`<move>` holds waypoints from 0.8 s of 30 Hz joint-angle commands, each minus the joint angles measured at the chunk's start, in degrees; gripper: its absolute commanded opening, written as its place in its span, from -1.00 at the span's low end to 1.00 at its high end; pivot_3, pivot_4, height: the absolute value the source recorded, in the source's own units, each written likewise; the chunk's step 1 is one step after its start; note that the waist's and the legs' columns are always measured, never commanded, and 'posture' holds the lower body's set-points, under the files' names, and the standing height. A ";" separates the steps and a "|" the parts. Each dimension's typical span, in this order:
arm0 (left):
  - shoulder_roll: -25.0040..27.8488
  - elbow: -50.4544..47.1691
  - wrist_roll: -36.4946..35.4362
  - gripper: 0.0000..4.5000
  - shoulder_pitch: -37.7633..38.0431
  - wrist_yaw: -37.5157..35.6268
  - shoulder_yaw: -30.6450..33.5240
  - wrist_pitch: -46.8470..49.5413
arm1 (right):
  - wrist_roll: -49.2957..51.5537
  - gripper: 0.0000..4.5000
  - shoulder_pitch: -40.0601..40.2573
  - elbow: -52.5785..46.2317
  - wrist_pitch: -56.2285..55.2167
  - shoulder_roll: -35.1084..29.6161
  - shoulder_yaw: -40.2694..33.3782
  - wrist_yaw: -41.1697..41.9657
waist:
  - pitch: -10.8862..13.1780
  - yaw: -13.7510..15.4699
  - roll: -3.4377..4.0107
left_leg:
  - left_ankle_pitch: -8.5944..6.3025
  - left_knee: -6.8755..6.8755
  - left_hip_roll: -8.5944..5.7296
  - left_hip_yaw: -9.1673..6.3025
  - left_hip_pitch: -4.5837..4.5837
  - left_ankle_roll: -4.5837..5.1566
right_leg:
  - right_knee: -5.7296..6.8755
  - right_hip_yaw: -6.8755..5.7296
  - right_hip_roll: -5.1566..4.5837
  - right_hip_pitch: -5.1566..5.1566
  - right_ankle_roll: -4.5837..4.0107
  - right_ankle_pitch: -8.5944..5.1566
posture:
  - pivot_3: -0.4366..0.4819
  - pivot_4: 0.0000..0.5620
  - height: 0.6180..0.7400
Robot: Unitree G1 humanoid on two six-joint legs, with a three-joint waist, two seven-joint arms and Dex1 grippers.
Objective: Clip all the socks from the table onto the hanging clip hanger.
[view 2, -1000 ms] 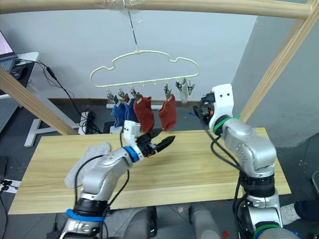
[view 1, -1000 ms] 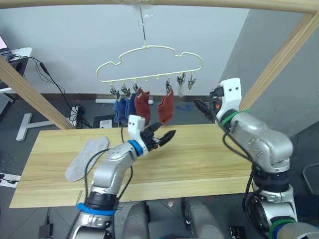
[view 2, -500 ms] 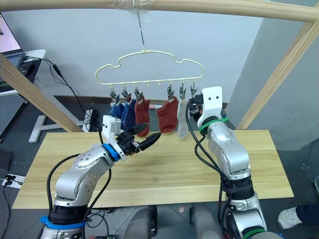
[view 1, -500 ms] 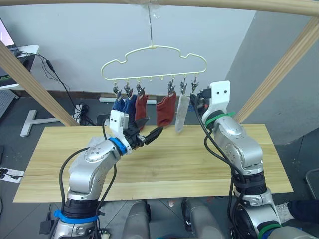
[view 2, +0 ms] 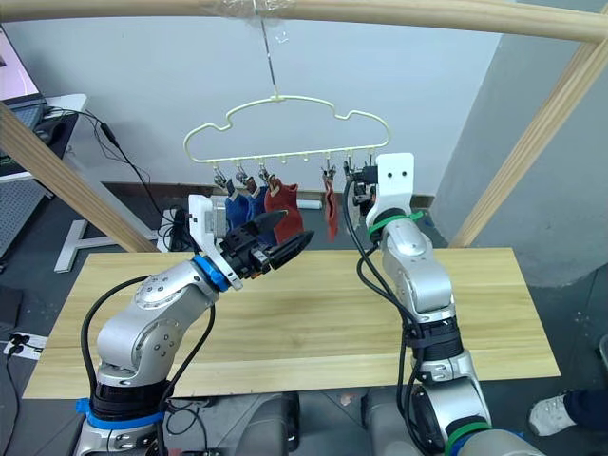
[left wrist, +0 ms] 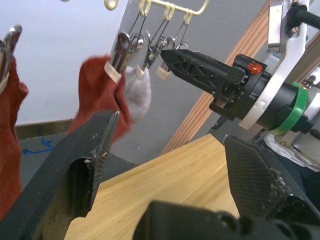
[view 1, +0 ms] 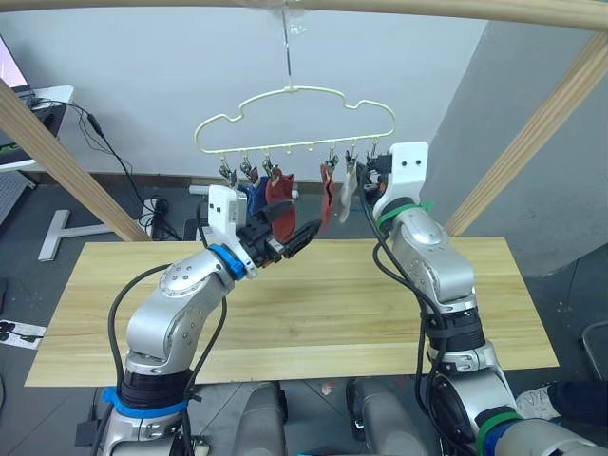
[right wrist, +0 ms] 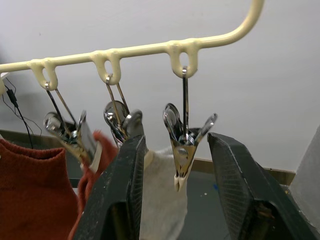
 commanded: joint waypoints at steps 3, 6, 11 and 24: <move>-0.07 -3.45 -1.53 0.72 -2.25 0.85 0.15 0.39 | -1.26 -0.09 -2.35 0.27 -3.43 0.48 -0.89 -0.41 | 0.00 0.41 0.00 | 0.00 0.00 0.00 -0.01 0.00 0.00 | 0.01 -0.01 0.00 0.00 0.00 0.00 | -0.12 -0.23 1.00; -0.42 -3.96 -1.84 0.72 -3.22 1.18 -0.14 0.70 | -1.54 -0.09 -2.67 0.87 -4.10 0.49 -1.20 -0.26 | 0.00 0.74 0.00 | 0.00 0.00 0.00 0.00 0.00 0.00 | 0.00 -0.01 0.00 0.00 0.00 0.00 | -0.12 -0.23 1.00; -1.20 -3.83 -2.26 0.72 -5.00 1.22 0.02 0.79 | -1.70 -0.09 -3.18 1.74 -4.81 0.66 -1.40 0.22 | 0.00 0.83 0.00 | 0.00 0.01 -0.01 0.00 0.00 -0.01 | 0.00 0.00 0.00 0.00 -0.01 0.01 | -0.12 -0.22 1.00; -1.37 -4.66 -4.22 0.72 -5.27 1.94 0.13 1.51 | -2.06 -0.63 -4.22 4.17 -6.68 0.08 -1.53 0.73 | 0.00 0.84 0.00 | 0.00 0.01 0.00 -0.02 0.00 -0.01 | 0.02 -0.02 0.00 0.01 -0.01 0.01 | -0.11 -0.20 1.00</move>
